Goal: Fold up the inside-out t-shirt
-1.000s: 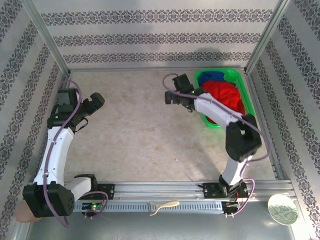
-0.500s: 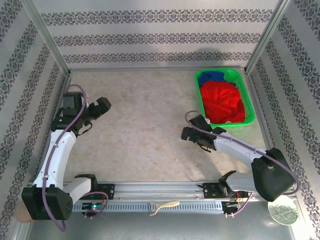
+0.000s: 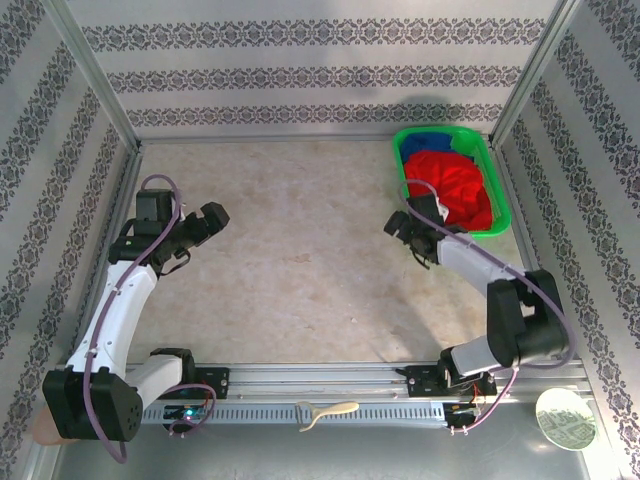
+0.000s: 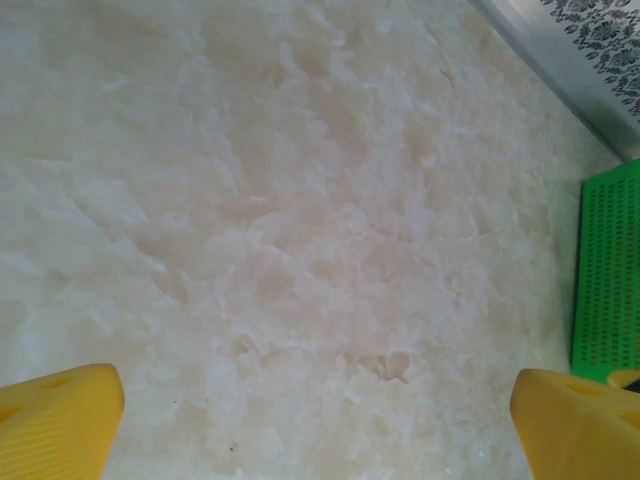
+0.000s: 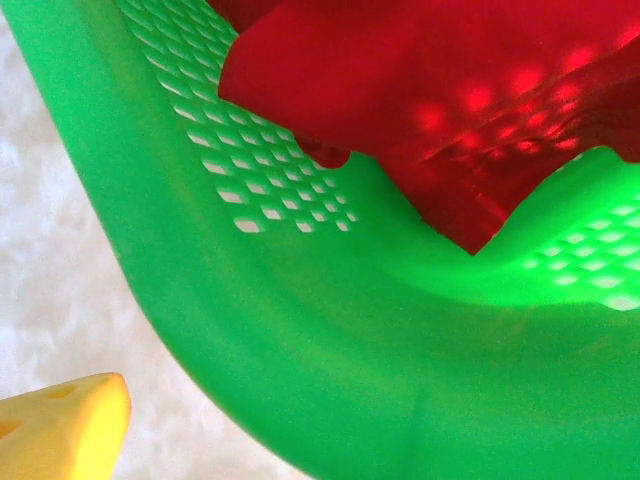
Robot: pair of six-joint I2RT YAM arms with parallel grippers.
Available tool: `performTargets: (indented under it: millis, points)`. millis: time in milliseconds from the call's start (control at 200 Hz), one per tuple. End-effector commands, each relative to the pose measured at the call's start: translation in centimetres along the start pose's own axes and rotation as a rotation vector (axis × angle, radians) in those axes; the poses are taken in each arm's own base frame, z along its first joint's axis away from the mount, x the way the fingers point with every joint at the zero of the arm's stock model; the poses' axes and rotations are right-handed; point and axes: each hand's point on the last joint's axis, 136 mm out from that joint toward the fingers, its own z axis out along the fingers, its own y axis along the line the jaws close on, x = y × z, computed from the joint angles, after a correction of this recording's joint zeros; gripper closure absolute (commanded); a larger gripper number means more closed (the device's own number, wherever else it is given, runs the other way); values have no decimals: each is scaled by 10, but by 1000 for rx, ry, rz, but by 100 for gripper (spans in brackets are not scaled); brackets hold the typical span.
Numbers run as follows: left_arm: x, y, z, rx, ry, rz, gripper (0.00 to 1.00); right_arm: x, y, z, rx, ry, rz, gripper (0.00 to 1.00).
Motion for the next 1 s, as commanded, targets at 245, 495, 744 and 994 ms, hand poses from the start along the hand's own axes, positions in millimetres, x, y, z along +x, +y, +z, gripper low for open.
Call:
performTargets:
  millis: [245, 495, 744, 994]
  points:
    - [8, 0, 9, 8, 20, 11, 1, -25, 5, -41, -56, -95, -97, 2]
    - [21, -18, 17, 116, 76, 63, 1, -82, -9, -107, -159, -237, 28, 10]
    - [37, -42, 27, 174, 117, 123, 1, -163, 3, -47, -70, -149, 128, 6]
    - [51, -54, 35, 187, 152, 139, 1, -189, -17, 26, 81, -67, 241, 11]
